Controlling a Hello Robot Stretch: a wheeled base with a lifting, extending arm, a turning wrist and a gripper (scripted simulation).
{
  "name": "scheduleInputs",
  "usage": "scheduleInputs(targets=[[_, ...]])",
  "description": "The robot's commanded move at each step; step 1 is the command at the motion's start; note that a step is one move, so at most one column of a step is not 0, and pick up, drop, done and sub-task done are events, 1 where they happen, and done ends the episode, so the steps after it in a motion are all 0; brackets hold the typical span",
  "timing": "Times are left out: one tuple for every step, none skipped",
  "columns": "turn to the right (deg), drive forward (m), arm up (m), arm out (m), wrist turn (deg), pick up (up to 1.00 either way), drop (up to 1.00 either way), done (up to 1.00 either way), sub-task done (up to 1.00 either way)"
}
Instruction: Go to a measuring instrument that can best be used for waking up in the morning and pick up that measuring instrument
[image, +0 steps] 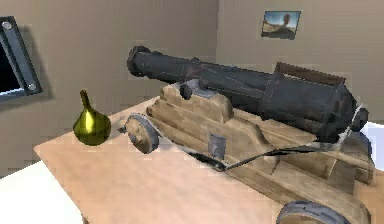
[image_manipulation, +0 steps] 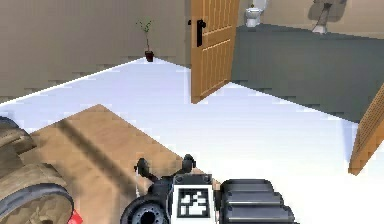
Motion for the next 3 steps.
scheduleInputs(targets=[[0.0,0.00,-0.30,0.00,0.0,0.00,0.00,0.00,0.00],[0.0,0.00,0.00,0.00,0.0,1.00,0.00,0.00,0.00],[0.0,0.00,0.10,0.00,0.0,0.00,0.00,0.00,0.00]])
